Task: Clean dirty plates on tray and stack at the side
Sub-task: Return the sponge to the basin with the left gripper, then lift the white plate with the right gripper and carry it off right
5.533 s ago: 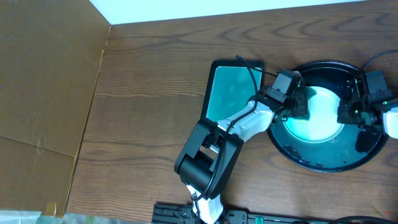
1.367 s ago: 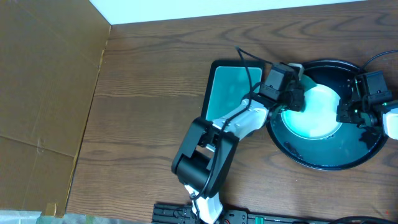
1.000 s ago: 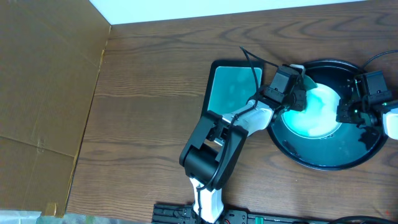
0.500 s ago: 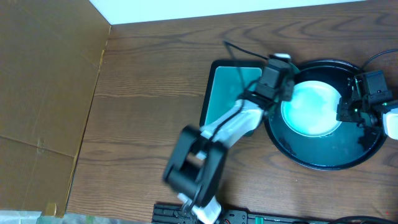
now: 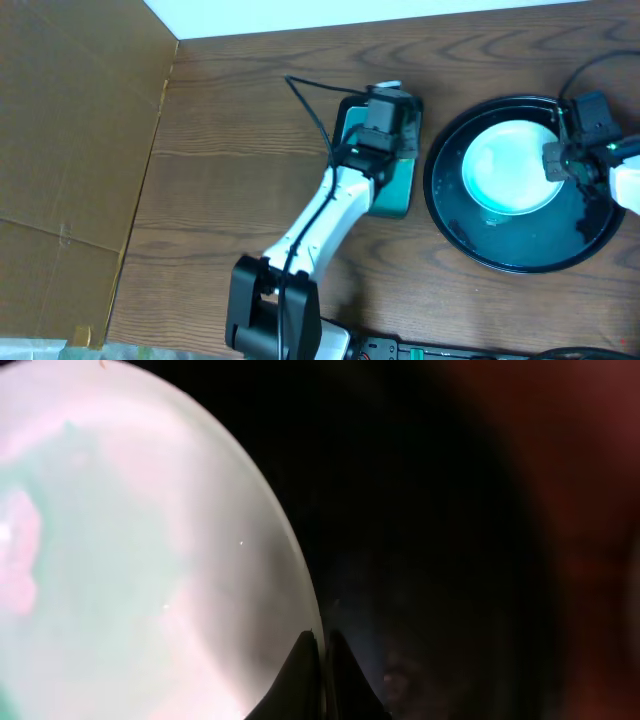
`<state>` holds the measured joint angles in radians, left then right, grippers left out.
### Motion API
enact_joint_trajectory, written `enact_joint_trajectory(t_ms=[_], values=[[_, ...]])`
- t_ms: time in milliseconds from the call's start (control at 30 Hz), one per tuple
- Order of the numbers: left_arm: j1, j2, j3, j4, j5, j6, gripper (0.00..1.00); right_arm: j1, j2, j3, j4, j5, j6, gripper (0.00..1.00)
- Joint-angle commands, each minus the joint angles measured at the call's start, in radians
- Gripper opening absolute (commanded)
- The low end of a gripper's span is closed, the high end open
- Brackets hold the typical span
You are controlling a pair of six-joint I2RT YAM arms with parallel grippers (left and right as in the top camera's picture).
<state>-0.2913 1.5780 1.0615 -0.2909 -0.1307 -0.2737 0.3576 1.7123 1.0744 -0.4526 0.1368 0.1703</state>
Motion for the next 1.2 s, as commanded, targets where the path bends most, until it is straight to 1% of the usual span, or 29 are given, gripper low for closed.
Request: enact_joint_trajectory(t_ms=[0, 133, 233, 300, 333, 367, 400, 433, 467, 533, 633, 700, 867, 933, 1000, 1033, 1067, 1100, 1167], values=[[0.057, 0.071, -0.013, -0.002, -0.008, -0.047, 0.07, 0.065, -0.067, 0.066, -0.015, 0.268, -0.115, 0.01], [0.079, 0.163, -0.013, 0.018, -0.009, -0.056, 0.07, 0.14, -0.109, 0.091, -0.011, 0.407, -0.251, 0.01], [0.087, 0.224, -0.013, 0.04, -0.014, -0.066, 0.07, 0.204, -0.139, 0.098, -0.001, 0.583, -0.341, 0.01], [0.095, 0.242, -0.012, 0.05, -0.013, -0.094, 0.07, 0.241, -0.156, 0.098, 0.015, 0.696, -0.395, 0.01], [0.106, 0.238, -0.011, 0.049, -0.013, -0.117, 0.07, 0.276, -0.168, 0.098, 0.035, 0.777, -0.465, 0.01], [0.11, 0.235, -0.009, 0.049, -0.013, -0.121, 0.1, 0.29, -0.171, 0.098, 0.046, 0.801, -0.502, 0.01], [0.117, 0.225, -0.007, 0.049, -0.013, -0.121, 0.27, 0.313, -0.174, 0.098, 0.064, 0.83, -0.574, 0.01], [0.121, 0.215, -0.007, 0.049, -0.013, -0.121, 0.4, 0.328, -0.174, 0.098, 0.078, 0.849, -0.627, 0.01], [0.124, 0.206, -0.007, 0.048, -0.013, -0.121, 0.48, 0.339, -0.174, 0.098, 0.09, 0.862, -0.669, 0.01], [0.13, 0.181, -0.007, 0.046, -0.013, -0.121, 0.53, 0.364, -0.174, 0.098, 0.122, 0.887, -0.771, 0.01], [0.131, 0.131, -0.007, 0.045, -0.013, -0.121, 0.67, 0.393, -0.174, 0.098, 0.216, 0.934, -0.887, 0.01], [0.131, 0.085, -0.007, 0.041, -0.013, -0.121, 0.71, 0.41, -0.174, 0.098, 0.295, 0.976, -0.971, 0.01], [0.137, -0.011, -0.007, 0.029, -0.013, -0.121, 0.72, 0.439, -0.174, 0.098, 0.477, 1.062, -1.224, 0.01], [0.145, -0.031, -0.007, 0.029, -0.013, -0.121, 0.72, 0.449, -0.174, 0.098, 0.546, 1.089, -1.295, 0.01], [0.153, -0.037, -0.007, 0.029, -0.013, -0.121, 0.73, 0.457, -0.174, 0.098, 0.58, 1.11, -1.317, 0.01], [0.157, -0.037, -0.008, 0.029, -0.013, -0.121, 0.77, 0.462, -0.174, 0.098, 0.577, 1.115, -1.315, 0.01], [0.158, -0.037, -0.008, 0.021, -0.013, -0.121, 0.78, 0.467, -0.173, 0.098, 0.562, 1.116, -1.291, 0.01], [0.158, -0.036, -0.008, 0.013, -0.013, -0.121, 0.78, 0.471, -0.173, 0.097, 0.533, 1.11, -1.253, 0.01], [0.158, -0.036, -0.008, -0.001, -0.013, -0.121, 0.79, 0.478, -0.173, 0.096, 0.406, 1.057, -1.115, 0.01]])
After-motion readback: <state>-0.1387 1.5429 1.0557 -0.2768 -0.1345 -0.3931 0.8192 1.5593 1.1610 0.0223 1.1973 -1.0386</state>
